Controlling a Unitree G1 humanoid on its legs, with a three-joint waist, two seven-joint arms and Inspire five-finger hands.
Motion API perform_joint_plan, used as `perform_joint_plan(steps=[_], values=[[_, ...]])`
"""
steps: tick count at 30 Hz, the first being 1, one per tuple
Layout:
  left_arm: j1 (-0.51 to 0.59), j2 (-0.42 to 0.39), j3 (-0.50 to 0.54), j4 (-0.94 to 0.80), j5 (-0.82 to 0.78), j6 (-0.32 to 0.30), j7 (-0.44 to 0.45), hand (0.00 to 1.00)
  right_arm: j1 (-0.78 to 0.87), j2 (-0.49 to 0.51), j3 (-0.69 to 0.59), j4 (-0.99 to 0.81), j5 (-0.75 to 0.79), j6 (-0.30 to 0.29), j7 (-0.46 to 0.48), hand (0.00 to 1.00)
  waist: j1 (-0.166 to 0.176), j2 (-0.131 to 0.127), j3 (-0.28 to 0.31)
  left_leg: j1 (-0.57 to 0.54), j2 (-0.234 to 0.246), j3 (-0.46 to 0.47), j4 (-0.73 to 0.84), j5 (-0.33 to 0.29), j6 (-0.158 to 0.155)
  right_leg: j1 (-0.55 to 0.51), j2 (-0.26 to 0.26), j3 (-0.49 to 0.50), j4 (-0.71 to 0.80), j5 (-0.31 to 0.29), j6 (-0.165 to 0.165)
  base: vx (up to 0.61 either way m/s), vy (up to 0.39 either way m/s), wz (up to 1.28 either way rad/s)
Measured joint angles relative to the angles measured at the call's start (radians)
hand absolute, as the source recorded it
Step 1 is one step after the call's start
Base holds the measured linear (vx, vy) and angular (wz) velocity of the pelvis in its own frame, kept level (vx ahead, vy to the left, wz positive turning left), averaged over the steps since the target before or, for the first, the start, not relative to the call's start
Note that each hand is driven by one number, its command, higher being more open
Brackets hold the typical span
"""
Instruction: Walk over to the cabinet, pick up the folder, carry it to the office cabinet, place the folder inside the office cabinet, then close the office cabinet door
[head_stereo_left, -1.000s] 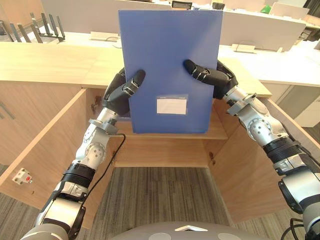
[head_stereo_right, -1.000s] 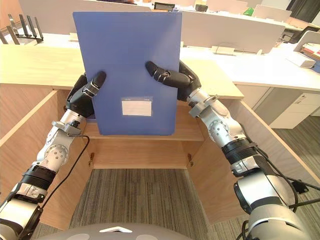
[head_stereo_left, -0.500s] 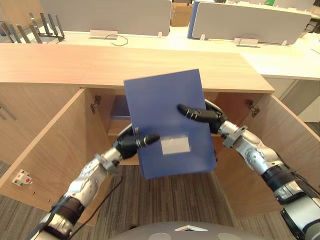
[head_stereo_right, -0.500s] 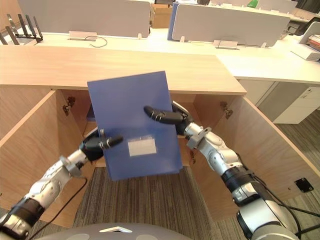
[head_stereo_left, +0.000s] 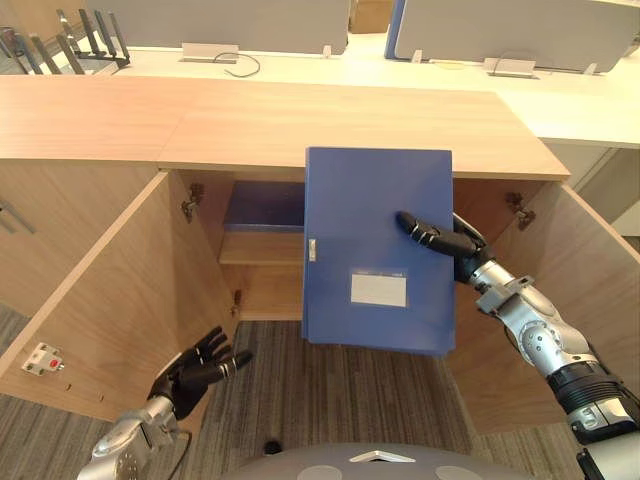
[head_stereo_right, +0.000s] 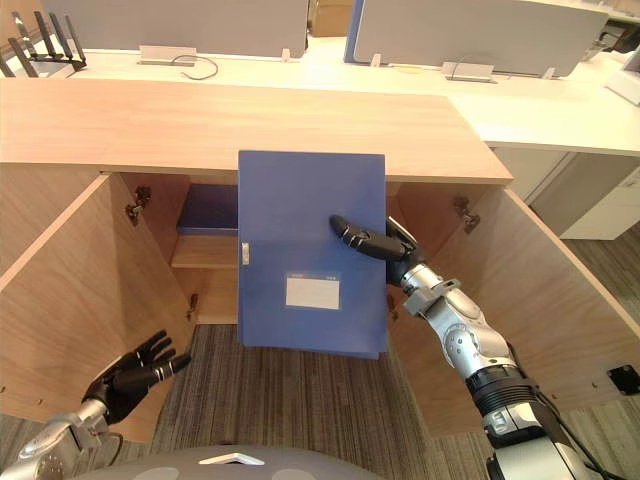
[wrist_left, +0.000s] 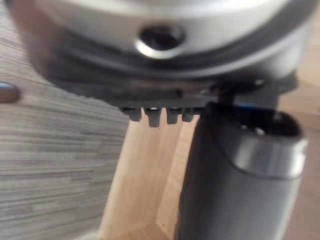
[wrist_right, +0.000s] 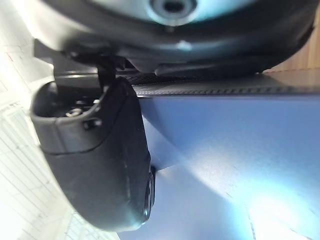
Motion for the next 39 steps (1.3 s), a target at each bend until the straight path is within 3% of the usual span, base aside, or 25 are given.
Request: perform_joint_plan(steps=[3,11,16,21,26,28,32,39], values=[[-0.02,-0.097,0.041,0.182,0.094,0.001,0.019,1.0,0.003,0.001,0.046,0.051,-0.098,0.036,0.018,0.0,-0.003,0.004,0.003,0.0,-0.001,-0.001,0.0,0.0,0.0,-0.001,0.0,0.0,0.001,0.0,0.0,0.0,0.0,0.0],[-0.012,-0.214,0.154,0.403,0.293,0.001,0.081,1.0,0.037,0.022,0.073,0.18,-0.386,0.057,0.028,0.0,-0.005,0.012,0.006,0.001,-0.003,-0.003,0.001,0.0,0.0,-0.004,-0.002,0.0,0.0,0.0,0.001,-0.02,-0.009,0.0],[-0.015,-0.263,0.242,0.461,0.405,-0.001,0.119,1.0,0.037,0.166,0.055,0.387,-0.507,0.055,-0.019,0.0,-0.002,0.029,0.011,0.003,-0.006,-0.006,0.001,-0.003,-0.004,-0.004,-0.005,0.001,-0.003,0.002,0.003,0.0,0.0,0.0],[-0.026,-0.315,0.309,0.473,0.487,-0.001,0.174,1.0,0.031,0.355,-0.084,0.668,-0.539,0.056,-0.17,0.0,0.03,0.051,0.006,0.003,-0.011,-0.013,0.001,-0.003,0.002,0.004,-0.01,-0.001,-0.018,0.006,0.008,0.0,-0.002,0.01],[-0.037,-0.356,0.372,0.48,0.511,0.0,0.219,1.0,0.016,0.474,-0.247,0.777,-0.215,0.051,-0.294,0.0,0.048,0.058,0.008,0.006,-0.022,-0.019,0.001,-0.004,0.007,0.015,-0.021,-0.005,-0.026,0.011,0.016,0.0,-0.004,0.02],[-0.038,-0.379,0.396,0.48,0.497,0.0,0.24,1.0,0.0,0.534,-0.328,0.777,0.031,0.016,-0.325,0.0,0.049,0.058,0.008,0.008,-0.027,-0.017,0.001,-0.005,0.011,0.018,-0.027,-0.006,-0.025,0.012,0.019,-0.03,0.006,0.01],[-0.045,-0.393,0.411,0.478,0.468,0.001,0.273,1.0,-0.047,0.597,-0.452,0.764,0.318,-0.074,-0.371,0.0,0.053,0.062,0.012,0.024,-0.028,-0.016,0.0,-0.01,0.009,0.034,-0.034,-0.011,-0.019,0.011,0.02,-0.05,-0.007,0.03],[-0.053,-0.416,0.411,0.466,0.433,0.001,0.327,1.0,-0.104,0.604,-0.623,0.731,0.477,-0.212,-0.502,0.0,0.071,0.07,0.018,0.028,-0.025,-0.016,-0.001,-0.009,0.009,0.033,-0.038,-0.035,0.005,-0.023,-0.001,-0.03,-0.022,0.06]])
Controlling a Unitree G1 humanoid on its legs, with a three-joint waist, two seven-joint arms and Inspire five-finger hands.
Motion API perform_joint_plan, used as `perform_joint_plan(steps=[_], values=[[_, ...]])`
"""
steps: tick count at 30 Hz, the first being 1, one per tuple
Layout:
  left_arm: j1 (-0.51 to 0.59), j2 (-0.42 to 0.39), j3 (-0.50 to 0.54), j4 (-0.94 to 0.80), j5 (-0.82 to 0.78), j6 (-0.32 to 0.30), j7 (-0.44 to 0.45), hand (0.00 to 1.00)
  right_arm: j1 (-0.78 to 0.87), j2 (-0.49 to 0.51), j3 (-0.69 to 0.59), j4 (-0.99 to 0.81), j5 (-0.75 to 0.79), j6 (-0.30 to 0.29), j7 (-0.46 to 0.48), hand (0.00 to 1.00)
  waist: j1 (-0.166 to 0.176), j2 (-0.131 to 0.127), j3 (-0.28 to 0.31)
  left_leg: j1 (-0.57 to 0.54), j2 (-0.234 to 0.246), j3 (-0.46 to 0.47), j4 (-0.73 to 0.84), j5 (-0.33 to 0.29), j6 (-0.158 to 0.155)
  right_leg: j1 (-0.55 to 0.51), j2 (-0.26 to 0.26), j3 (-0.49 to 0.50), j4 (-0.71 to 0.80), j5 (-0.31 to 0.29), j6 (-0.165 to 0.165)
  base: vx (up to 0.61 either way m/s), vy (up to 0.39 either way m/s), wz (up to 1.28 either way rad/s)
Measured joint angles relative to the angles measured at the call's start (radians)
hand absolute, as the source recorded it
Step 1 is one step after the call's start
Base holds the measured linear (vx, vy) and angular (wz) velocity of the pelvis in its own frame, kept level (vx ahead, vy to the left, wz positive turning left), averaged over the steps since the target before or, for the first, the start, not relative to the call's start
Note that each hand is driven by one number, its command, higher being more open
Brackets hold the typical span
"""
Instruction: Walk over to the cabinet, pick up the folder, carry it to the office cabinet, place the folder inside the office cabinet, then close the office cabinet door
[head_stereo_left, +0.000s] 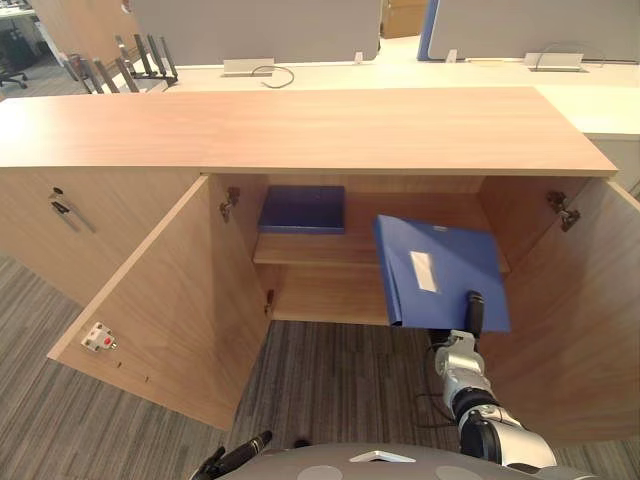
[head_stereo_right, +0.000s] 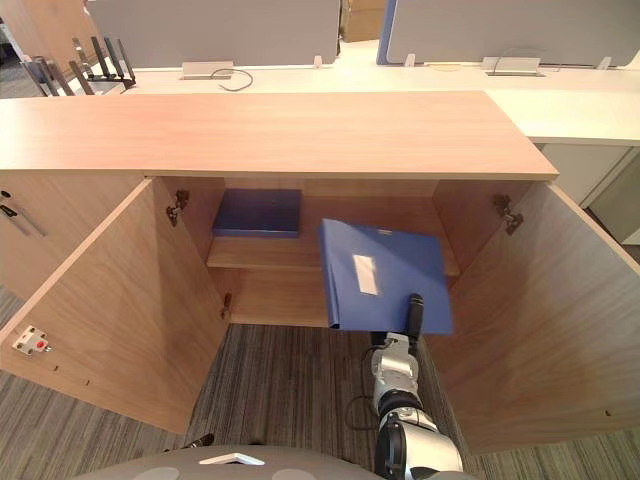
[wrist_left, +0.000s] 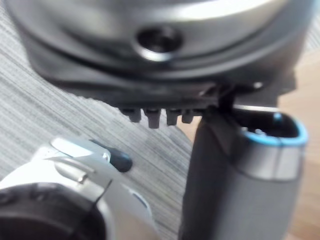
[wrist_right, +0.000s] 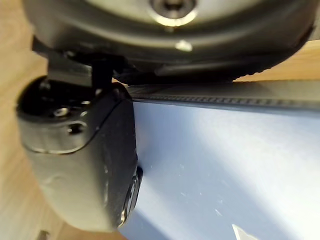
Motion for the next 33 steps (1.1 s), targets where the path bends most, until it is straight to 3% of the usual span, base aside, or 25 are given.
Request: perform_joint_plan(steps=[3,7,10,15,18,21,27,33], values=[[0.0,-0.005,0.0,-0.007,-0.008,0.0,0.014,1.0,-0.028,0.0,-0.036,0.0,0.001,-0.02,-0.034,0.0,0.004,0.003,0.005,0.0,0.005,0.005,0.001,-0.006,-0.002,-0.009,0.0,-0.002,0.016,-0.011,-0.004,0.02,-0.022,-0.01],[-0.001,-0.004,0.0,-0.008,-0.009,0.0,0.017,1.0,-0.081,0.009,-0.038,0.0,-0.002,-0.02,-0.053,0.0,0.012,0.001,0.006,0.001,0.018,0.03,0.002,-0.012,-0.003,-0.028,0.012,0.004,0.037,-0.006,0.017,0.05,-0.041,-0.22],[-0.008,-0.005,-0.001,-0.012,-0.009,0.0,0.018,1.0,-0.145,0.011,-0.036,0.0,-0.011,-0.016,-0.06,0.0,0.042,0.002,0.018,0.014,0.035,0.077,0.002,-0.023,-0.007,-0.059,0.03,-0.005,0.081,-0.003,0.021,0.04,-0.041,-0.53],[-0.017,-0.004,-0.009,-0.026,-0.009,-0.001,0.02,1.0,-0.202,0.001,-0.037,0.0,-0.013,-0.017,-0.06,0.0,0.035,0.0,0.048,0.025,0.033,0.094,0.002,-0.031,-0.001,-0.078,0.032,-0.046,0.102,0.015,0.037,-0.03,-0.01,-0.14],[-0.032,-0.012,-0.012,-0.024,-0.008,0.0,0.035,1.0,-0.214,0.001,-0.036,0.0,-0.012,-0.016,-0.064,0.0,0.033,0.014,0.074,0.022,0.03,0.106,0.002,-0.028,0.005,-0.093,0.024,-0.087,0.123,0.03,0.037,-0.06,0.009,-0.11],[-0.035,-0.013,-0.028,-0.025,-0.008,-0.001,0.039,1.0,-0.214,0.001,-0.036,0.0,-0.013,-0.016,-0.07,0.0,0.029,0.023,0.081,0.022,0.02,0.097,0.001,-0.022,0.014,-0.097,0.014,-0.098,0.138,0.026,0.032,-0.06,0.012,0.09],[-0.033,-0.01,-0.049,-0.026,-0.009,-0.002,0.056,1.0,-0.211,-0.018,-0.049,0.009,-0.041,-0.013,-0.07,0.0,0.003,0.029,0.077,0.004,0.003,0.0,-0.003,-0.01,0.002,-0.046,-0.008,-0.218,0.078,-0.006,0.0,-0.05,-0.029,0.48],[-0.037,0.023,-0.148,-0.026,-0.007,-0.004,0.06,1.0,-0.212,-0.048,-0.049,0.065,-0.049,-0.011,-0.07,0.0,0.01,0.036,0.072,-0.027,0.006,-0.054,-0.003,-0.001,0.002,-0.022,0.002,-0.268,0.029,0.002,0.006,0.06,-0.034,0.26]])
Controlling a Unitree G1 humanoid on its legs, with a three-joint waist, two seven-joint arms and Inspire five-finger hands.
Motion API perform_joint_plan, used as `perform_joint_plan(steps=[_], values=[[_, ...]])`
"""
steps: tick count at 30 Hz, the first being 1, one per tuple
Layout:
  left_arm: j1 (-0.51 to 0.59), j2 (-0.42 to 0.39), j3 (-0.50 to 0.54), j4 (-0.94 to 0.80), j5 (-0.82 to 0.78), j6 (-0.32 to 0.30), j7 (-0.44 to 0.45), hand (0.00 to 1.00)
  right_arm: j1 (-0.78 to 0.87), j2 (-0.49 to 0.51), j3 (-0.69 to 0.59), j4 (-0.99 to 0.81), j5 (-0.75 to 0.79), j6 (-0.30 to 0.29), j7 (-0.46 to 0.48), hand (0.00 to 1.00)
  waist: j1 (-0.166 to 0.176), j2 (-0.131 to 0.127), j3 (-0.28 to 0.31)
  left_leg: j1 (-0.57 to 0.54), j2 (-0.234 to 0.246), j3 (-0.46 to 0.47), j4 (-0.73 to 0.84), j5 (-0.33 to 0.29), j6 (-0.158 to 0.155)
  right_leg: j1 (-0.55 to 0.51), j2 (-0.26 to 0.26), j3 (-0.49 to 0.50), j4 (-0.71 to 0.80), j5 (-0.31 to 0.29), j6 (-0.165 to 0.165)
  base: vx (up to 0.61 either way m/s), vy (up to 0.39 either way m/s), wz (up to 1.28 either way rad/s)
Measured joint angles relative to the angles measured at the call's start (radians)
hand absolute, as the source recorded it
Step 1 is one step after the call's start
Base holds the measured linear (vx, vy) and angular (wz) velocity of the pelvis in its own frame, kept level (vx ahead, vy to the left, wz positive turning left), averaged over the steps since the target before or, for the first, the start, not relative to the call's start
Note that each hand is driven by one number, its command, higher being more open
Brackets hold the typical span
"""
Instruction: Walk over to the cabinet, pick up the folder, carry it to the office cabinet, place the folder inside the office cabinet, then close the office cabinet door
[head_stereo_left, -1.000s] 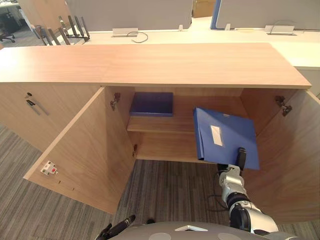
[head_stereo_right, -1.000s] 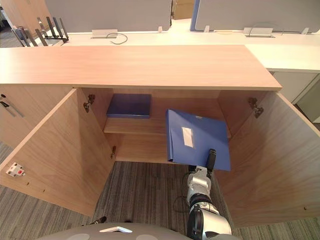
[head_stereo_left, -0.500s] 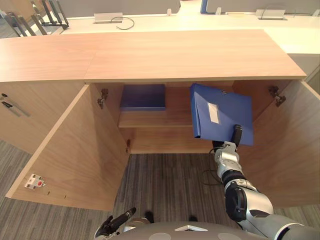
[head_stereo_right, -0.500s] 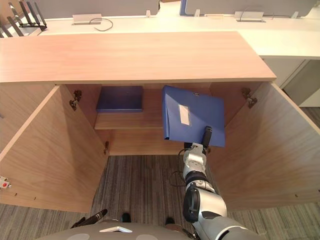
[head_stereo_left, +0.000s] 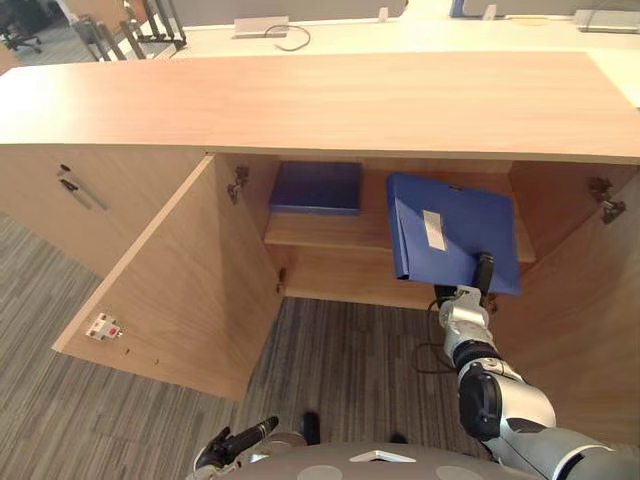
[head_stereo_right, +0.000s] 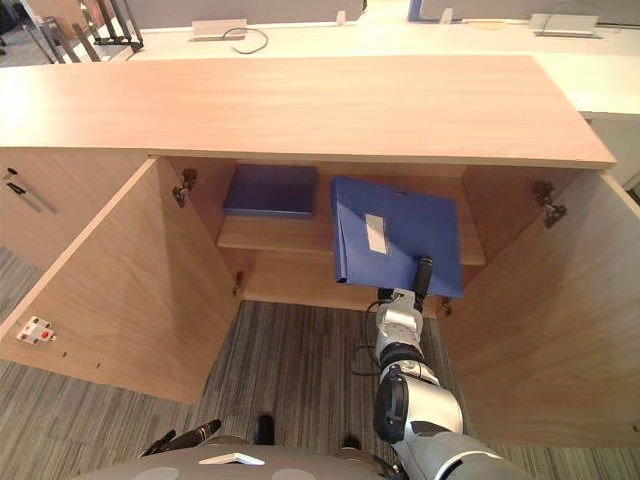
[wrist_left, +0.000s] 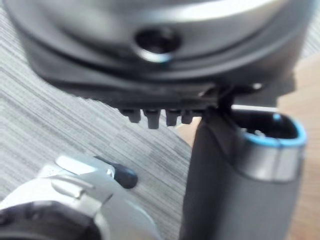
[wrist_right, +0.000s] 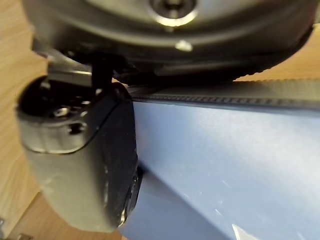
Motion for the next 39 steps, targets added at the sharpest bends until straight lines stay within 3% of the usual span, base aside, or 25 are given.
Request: perform_joint_plan(steps=[7,9,11,14,15,16,19,22,23,24,26,30,39], values=[[-0.003,0.017,-0.05,-0.013,0.017,-0.003,0.006,1.0,0.0,-0.009,0.016,0.015,0.001,-0.004,0.0,0.0,-0.008,0.001,-0.001,-0.023,-0.004,-0.032,0.017,-0.015,0.007,-0.003,0.002,-0.006,-0.007,0.001,0.001,0.1,-0.01,0.05],[-0.002,0.009,-0.037,-0.032,0.016,-0.004,0.009,1.0,0.004,-0.019,0.012,0.015,0.001,-0.01,0.0,0.0,-0.009,0.006,0.005,-0.126,0.005,-0.049,0.258,-0.136,0.012,0.014,0.0,-0.016,0.003,0.003,0.001,0.04,0.024,0.25],[0.002,-0.011,-0.001,-0.033,0.016,-0.003,0.022,1.0,0.009,-0.018,0.002,0.014,0.001,-0.014,0.0,0.0,-0.009,0.026,0.018,-0.171,0.028,-0.045,0.465,-0.21,0.017,0.077,0.013,-0.026,0.002,0.0,-0.001,0.03,0.059,0.17],[0.008,-0.034,0.049,-0.057,0.015,-0.004,0.027,1.0,0.015,-0.003,-0.003,-0.048,0.001,-0.013,-0.002,0.0,0.001,0.031,0.021,-0.242,0.058,0.026,0.687,-0.22,0.017,0.126,0.018,-0.038,0.002,-0.048,-0.016,0.0,0.009,0.03],[0.006,-0.047,0.064,-0.062,0.015,-0.004,0.029,1.0,0.015,0.001,-0.001,-0.083,0.001,-0.012,-0.001,0.0,0.001,0.046,0.028,-0.255,0.074,0.042,0.735,-0.22,0.017,0.137,0.02,-0.04,0.003,-0.056,-0.01,-0.04,0.029,-0.01],[0.009,-0.06,0.079,-0.064,0.013,-0.004,0.03,1.0,0.015,0.003,0.003,-0.109,0.0,-0.012,-0.001,0.0,0.005,0.056,0.031,-0.259,0.088,0.059,0.766,-0.215,0.024,0.141,0.023,-0.038,0.0,-0.065,-0.021,-0.09,0.038,-0.01],[0.027,-0.073,0.103,-0.069,0.012,-0.003,0.026,1.0,0.025,0.012,0.007,-0.143,-0.006,-0.012,-0.001,0.0,0.015,0.053,0.031,-0.289,0.09,0.062,0.811,-0.194,0.031,0.143,0.012,-0.019,0.006,-0.07,-0.029,-0.04,0.047,-0.12],[0.043,-0.093,0.149,-0.071,0.011,-0.003,0.024,1.0,0.053,0.013,0.008,-0.152,-0.039,-0.011,-0.001,0.0,0.019,0.056,0.028,-0.287,0.09,0.045,0.64,-0.218,0.008,0.112,-0.006,0.005,0.031,-0.076,-0.014,0.09,0.108,-0.21],[0.049,-0.103,0.15,-0.069,0.012,-0.002,0.025,1.0,0.066,0.011,0.006,-0.152,-0.039,-0.01,-0.001,0.0,0.023,0.07,0.021,-0.256,0.093,0.024,0.489,-0.171,-0.004,0.093,-0.009,0.017,0.054,-0.087,0.011,0.15,0.197,-0.27],[0.052,-0.103,0.162,-0.065,0.008,0.001,0.022,1.0,0.079,0.011,0.002,-0.153,-0.039,-0.008,0.001,0.0,0.024,0.064,0.022,-0.24,0.077,0.038,0.477,-0.172,0.001,0.092,-0.026,0.028,0.065,-0.09,0.026,0.12,0.164,-0.34],[0.066,-0.091,0.166,-0.063,0.013,-0.009,0.026,1.0,0.124,0.042,0.001,-0.151,-0.041,0.002,-0.001,0.0,0.028,0.025,0.02,-0.205,0.036,0.082,0.432,-0.177,0.017,0.089,-0.071,0.035,0.066,-0.093,0.031,0.17,0.152,-0.28],[0.067,-0.089,0.156,-0.061,0.024,-0.01,0.025,1.0,0.148,0.056,0.008,-0.151,-0.041,0.023,-0.001,0.0,0.027,0.027,0.017,-0.141,-0.008,0.13,0.35,-0.166,0.042,0.094,-0.118,0.038,0.053,-0.07,0.064,0.14,0.109,-0.26],[0.072,-0.058,0.102,-0.047,0.053,-0.02,0.023,1.0,0.167,0.023,0.008,-0.099,-0.041,0.014,-0.001,0.0,0.023,0.024,-0.004,-0.026,-0.025,0.145,0.11,-0.062,0.04,0.088,-0.106,0.036,0.015,0.001,0.07,0.03,0.003,-0.11]])
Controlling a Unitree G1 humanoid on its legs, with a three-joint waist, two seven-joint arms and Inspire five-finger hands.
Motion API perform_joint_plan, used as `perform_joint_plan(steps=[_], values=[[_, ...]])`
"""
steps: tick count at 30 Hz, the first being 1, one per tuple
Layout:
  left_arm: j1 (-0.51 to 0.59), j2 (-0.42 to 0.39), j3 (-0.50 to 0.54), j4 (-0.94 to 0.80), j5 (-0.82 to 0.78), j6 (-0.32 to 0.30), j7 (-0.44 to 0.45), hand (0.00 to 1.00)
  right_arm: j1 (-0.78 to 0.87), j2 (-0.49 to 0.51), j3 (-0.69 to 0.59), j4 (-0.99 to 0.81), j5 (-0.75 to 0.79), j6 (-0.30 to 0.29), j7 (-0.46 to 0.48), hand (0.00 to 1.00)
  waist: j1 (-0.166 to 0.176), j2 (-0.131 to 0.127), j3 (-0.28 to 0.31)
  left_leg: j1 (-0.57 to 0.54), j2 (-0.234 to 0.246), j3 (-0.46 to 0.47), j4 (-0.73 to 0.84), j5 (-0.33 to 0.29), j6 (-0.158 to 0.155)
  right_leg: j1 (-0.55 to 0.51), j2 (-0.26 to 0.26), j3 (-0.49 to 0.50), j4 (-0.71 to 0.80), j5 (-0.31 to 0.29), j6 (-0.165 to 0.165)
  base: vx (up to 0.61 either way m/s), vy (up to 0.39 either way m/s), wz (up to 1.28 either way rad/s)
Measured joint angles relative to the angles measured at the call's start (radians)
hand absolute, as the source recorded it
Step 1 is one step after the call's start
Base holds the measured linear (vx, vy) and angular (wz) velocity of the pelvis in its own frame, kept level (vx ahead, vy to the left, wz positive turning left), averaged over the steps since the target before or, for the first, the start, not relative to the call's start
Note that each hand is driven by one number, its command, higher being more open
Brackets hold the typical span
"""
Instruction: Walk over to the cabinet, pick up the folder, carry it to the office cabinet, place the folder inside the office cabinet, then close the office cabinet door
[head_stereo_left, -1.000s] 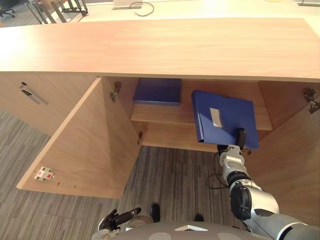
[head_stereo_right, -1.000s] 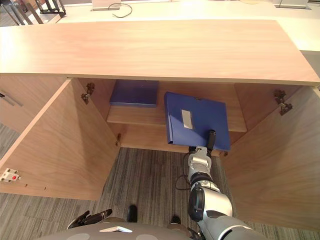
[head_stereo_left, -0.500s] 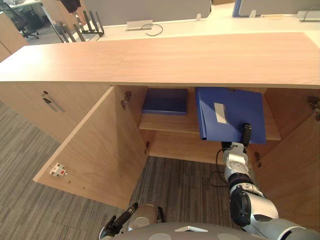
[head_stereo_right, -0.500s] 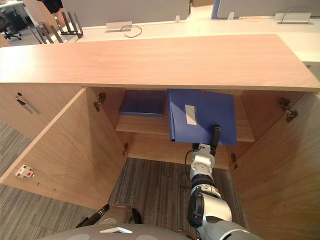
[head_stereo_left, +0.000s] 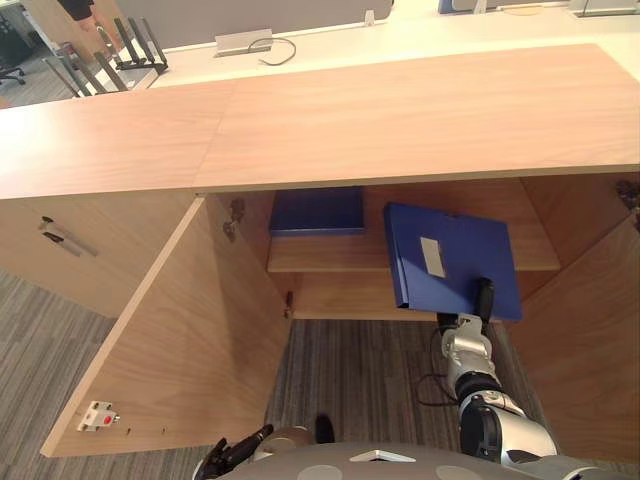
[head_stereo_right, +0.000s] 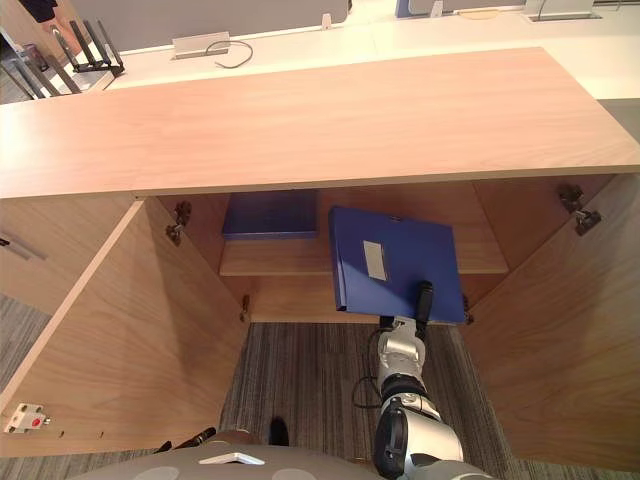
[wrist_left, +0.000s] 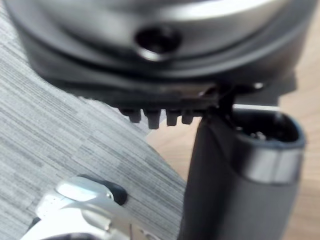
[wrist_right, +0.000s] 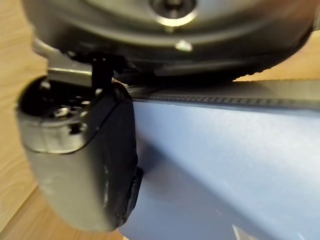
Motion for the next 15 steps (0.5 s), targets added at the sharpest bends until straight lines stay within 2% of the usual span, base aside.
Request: perform_joint_plan(steps=[5,8,10,11,12,13,15], values=[[0.005,0.015,-0.013,0.008,0.0,0.0,-0.009,1.0,-0.014,-0.017,0.003,0.008,-0.032,-0.001,-0.003,0.0,-0.001,-0.011,-0.002,0.005,-0.005,0.003,-0.041,0.031,0.006,-0.014,0.001,0.001,-0.009,0.016,-0.002,-0.03,-0.006,-0.03],[-0.004,0.021,-0.034,-0.006,-0.003,-0.002,-0.009,1.0,-0.112,-0.042,0.047,-0.013,-0.08,0.004,-0.031,0.0,-0.001,-0.01,0.033,-0.076,0.011,0.019,0.029,0.034,0.009,-0.094,0.0,0.013,0.045,0.01,-0.009,-0.15,-0.029,-0.2],[-0.04,0.017,-0.047,-0.028,-0.019,-0.015,-0.009,1.0,-0.224,-0.097,0.087,-0.093,-0.127,0.004,-0.052,0.0,-0.001,0.024,0.105,-0.191,0.053,0.017,0.189,-0.012,0.012,-0.207,0.016,0.025,0.167,-0.017,-0.032,-0.33,-0.054,-0.21],[-0.05,0.017,-0.063,-0.046,-0.044,-0.028,-0.009,1.0,-0.303,-0.131,0.106,-0.137,-0.159,0.005,-0.059,0.0,0.001,0.035,0.133,-0.271,0.07,0.021,0.277,-0.047,0.013,-0.291,0.018,0.051,0.26,-0.064,-0.035,-0.36,-0.023,-0.24],[-0.054,0.019,-0.065,-0.056,-0.053,-0.031,-0.009,1.0,-0.344,-0.146,0.119,-0.156,-0.166,0.005,-0.06,0.0,0.0,0.034,0.145,-0.307,0.073,0.026,0.317,-0.059,0.013,-0.334,0.015,0.065,0.301,-0.093,-0.032,-0.37,-0.013,-0.31],[-0.072,0.015,-0.064,-0.056,-0.079,-0.034,-0.01,1.0,-0.425,-0.185,0.139,-0.182,-0.193,0.006,-0.06,0.0,0.001,0.043,0.179,-0.361,0.089,0.036,0.387,-0.087,0.005,-0.404,0.015,0.09,0.375,-0.131,-0.022,-0.39,-0.003,-0.27],[-0.073,0.001,-0.063,-0.067,-0.116,-0.048,-0.018,1.0,-0.535,-0.236,0.176,-0.195,-0.225,0.027,-0.092,0.0,0.002,0.054,0.194,-0.433,0.101,0.052,0.43,-0.104,-0.001,-0.505,0.019,0.126,0.458,-0.152,-0.022,-0.35,0.006,-0.3]])
